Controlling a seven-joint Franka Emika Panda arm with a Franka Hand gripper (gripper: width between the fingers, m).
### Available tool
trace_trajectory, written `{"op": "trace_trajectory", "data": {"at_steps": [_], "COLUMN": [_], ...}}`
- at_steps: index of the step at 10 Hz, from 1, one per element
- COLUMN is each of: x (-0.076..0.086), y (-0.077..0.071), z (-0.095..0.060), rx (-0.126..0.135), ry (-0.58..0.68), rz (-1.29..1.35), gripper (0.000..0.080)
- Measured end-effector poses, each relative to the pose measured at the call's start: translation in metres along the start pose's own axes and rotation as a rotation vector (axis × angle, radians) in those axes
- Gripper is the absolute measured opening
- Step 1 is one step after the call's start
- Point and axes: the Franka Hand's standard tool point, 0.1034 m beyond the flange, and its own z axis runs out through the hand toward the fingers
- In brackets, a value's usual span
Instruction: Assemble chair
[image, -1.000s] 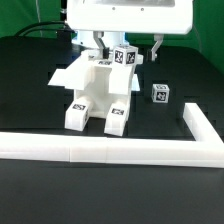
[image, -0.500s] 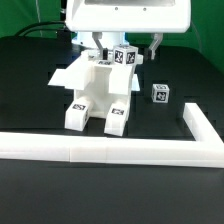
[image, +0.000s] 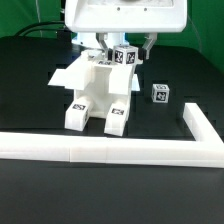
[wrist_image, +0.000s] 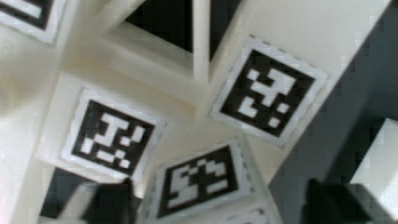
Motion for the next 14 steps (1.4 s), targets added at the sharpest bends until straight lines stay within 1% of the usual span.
{"op": "trace_trajectory", "data": {"at_steps": [1, 2, 3, 6, 9, 12, 13, 14], "x": [0.0, 0.0, 0.0, 0.0, -0.0001, 0.0001, 0.0002, 0.0003], "y": [0.0001, 0.0001, 0.0001, 0.0003, 0.0004, 0.0006, 0.0008, 0.0009], "z": [0.0, 0.0, 0.0, 0.0002, 0.0003, 0.0002, 0.0001, 0.0001], "rx": [0.0, 0.0, 0.0, 0.001, 0.002, 0.011, 0.017, 0.017], "ry": [0.0, 0.0, 0.0, 0.0, 0.001, 0.003, 0.004, 0.004], "rz": [0.0, 0.0, 0.0, 0.04, 0.249, 0.476, 0.536, 0.558], "gripper": [0.0294, 0.0294, 0.0265, 0.0265, 0.0265, 0.0266, 0.0266, 0.0266]}}
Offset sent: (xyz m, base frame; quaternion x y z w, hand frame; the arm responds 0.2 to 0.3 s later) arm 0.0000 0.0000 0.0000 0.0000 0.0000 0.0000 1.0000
